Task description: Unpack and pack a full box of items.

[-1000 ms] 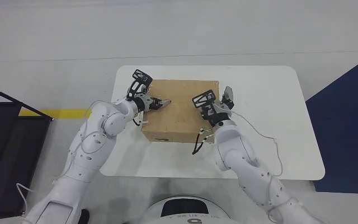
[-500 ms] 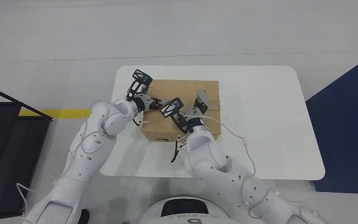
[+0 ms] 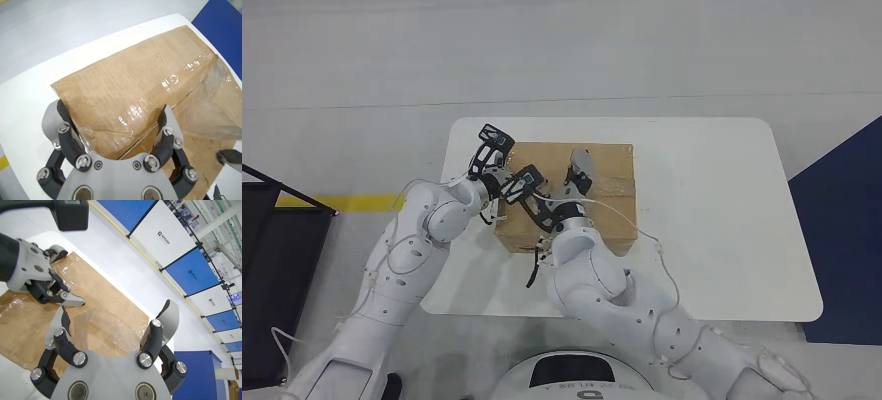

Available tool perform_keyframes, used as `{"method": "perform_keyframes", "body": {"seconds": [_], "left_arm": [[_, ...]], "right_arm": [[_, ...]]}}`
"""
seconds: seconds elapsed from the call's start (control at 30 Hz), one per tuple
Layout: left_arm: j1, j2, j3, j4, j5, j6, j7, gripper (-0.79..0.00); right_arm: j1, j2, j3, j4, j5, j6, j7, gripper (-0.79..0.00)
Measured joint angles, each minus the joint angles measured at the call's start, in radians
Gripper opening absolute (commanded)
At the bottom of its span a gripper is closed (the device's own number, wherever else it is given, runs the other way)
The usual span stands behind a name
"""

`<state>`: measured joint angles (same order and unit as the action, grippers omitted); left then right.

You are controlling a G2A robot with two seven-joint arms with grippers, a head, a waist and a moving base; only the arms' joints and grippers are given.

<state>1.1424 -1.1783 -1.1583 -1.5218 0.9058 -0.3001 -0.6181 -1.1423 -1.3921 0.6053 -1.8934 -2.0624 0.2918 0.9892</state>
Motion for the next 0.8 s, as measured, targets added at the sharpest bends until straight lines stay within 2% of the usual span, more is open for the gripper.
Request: {"method": "perform_keyframes", "body": {"seconds": [0.17, 0.27, 0.4, 0.53, 0.8], "left_arm": [[0.0, 0.0, 0.0, 0.0, 0.0, 0.0, 0.0, 0.0], [0.0, 0.0, 0.0, 0.0, 0.0, 0.0, 0.0, 0.0], [0.0, 0.0, 0.0, 0.0, 0.0, 0.0, 0.0, 0.0], [0.0, 0.0, 0.0, 0.0, 0.0, 0.0, 0.0, 0.0], [0.0, 0.0, 0.0, 0.0, 0.0, 0.0, 0.0, 0.0]], "right_arm": [[-0.029, -0.01, 0.014, -0.09, -0.032, -0.045, 0.019, 0.0], [-0.074, -0.004, 0.065, -0.179, 0.026, -0.102, 0.02, 0.0], [-0.184, 0.027, 0.207, -0.331, 0.13, -0.22, 0.002, 0.0], [-0.306, 0.057, 0.407, -0.424, 0.275, -0.412, 0.0, 0.0], [-0.298, 0.057, 0.391, -0.421, 0.268, -0.392, 0.0, 0.0]]}}
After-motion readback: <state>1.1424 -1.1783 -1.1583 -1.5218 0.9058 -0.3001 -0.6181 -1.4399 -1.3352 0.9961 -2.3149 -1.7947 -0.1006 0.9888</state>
